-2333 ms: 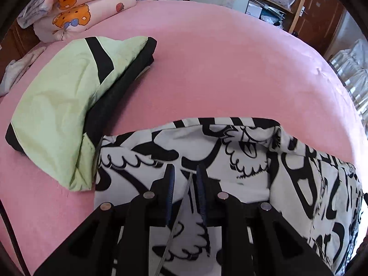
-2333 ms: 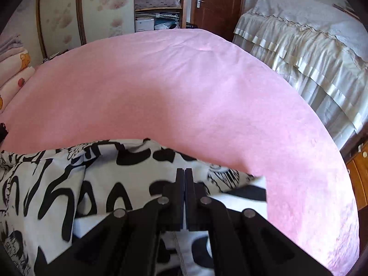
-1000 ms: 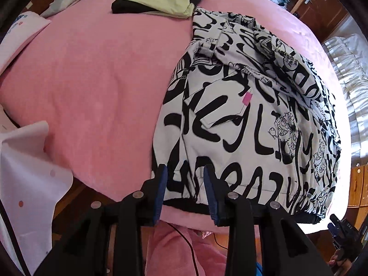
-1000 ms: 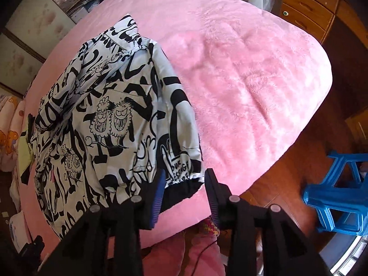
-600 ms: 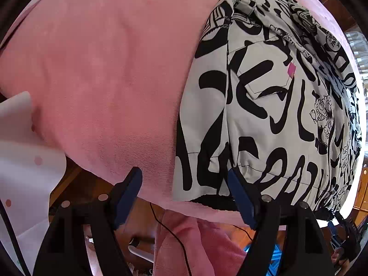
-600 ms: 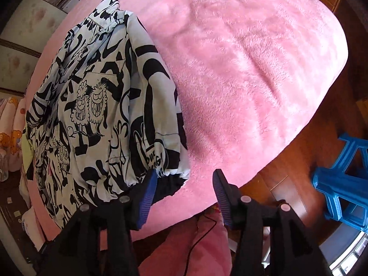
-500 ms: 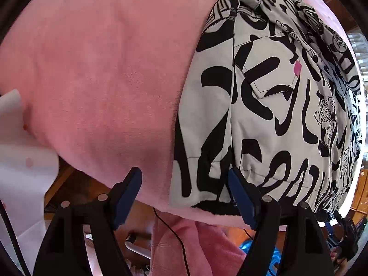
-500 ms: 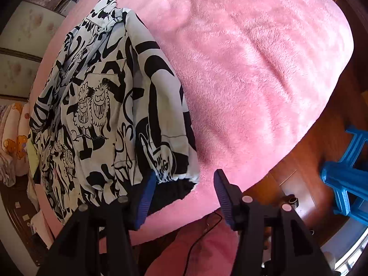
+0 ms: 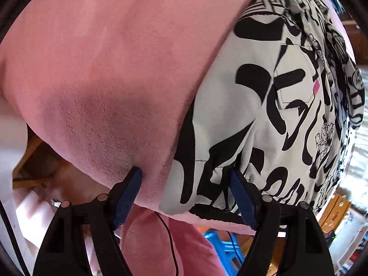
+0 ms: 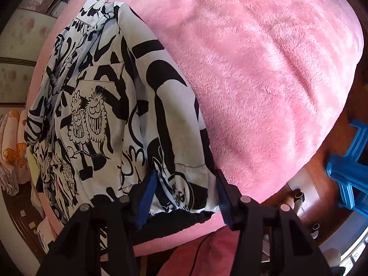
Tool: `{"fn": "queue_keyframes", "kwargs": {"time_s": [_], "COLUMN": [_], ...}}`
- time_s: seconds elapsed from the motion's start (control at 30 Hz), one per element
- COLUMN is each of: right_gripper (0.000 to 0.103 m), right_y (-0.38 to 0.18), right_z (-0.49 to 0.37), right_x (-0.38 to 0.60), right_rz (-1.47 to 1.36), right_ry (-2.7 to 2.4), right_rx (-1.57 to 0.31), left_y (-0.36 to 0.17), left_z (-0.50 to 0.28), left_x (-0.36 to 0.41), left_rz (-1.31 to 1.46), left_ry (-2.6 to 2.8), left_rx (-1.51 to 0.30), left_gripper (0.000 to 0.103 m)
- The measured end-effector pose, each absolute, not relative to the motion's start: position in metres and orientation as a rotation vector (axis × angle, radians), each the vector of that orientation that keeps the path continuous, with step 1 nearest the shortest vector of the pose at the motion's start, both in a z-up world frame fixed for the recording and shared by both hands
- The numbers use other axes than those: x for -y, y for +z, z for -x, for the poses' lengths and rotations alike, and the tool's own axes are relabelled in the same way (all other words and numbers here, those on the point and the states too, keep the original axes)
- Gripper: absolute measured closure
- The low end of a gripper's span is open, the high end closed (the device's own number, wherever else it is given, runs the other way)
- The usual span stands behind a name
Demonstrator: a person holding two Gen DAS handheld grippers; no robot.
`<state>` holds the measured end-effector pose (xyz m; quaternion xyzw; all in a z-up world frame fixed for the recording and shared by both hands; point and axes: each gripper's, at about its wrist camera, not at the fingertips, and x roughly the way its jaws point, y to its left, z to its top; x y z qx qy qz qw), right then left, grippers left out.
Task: Fold large clothes
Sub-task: 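Lift the folded jacket bundle with both grippers and carry it aside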
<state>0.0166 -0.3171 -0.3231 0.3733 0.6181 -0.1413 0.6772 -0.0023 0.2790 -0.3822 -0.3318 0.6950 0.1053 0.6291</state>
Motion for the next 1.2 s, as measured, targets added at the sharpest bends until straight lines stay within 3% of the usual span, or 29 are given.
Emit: {"fn": "queue_keyframes", "kwargs": {"time_s": [0.2,0.4,0.43,0.57,0.87,1.2], "right_gripper": [0.065,0.078,0.080,0.087,0.091,0.092], "right_y": [-0.324,-0.321,-0.319,-0.311,-0.270,-0.170], "right_z": [-0.022,-0.019,-0.018,-0.015,-0.020,-0.060], "right_x": [0.314,0.318,0.319,0.323,0.322,0.328], "right_rz": [-0.843,-0.861,-0.869,-0.907,-1.041,-1.073], "right_ry": [-0.290,-0.271,-0.266,-0.241,-0.115,0.120], "right_rx": [-1.416,-1.406,-1.403,-1.376,-1.294,-1.096], "left_y": [-0.396,-0.400,-0.399,-0.385,-0.314,-0.201], "left_z": [0.018,0.034,0.035,0.037,0.039,0.013], "left_x": [-0.297,-0.300,-0.298,-0.292,-0.289,-0.294], "left_rz": [0.936,1.095,1.116,1.123,1.199,1.143], "left_ry": [0.228,0.246,0.245,0.287,0.212,0.123], "left_rx": [-1.581,-1.536,-1.524,-1.494,-1.292,-1.014], "left_gripper": [0.040,0.067,0.077,0.085,0.092,0.095]}}
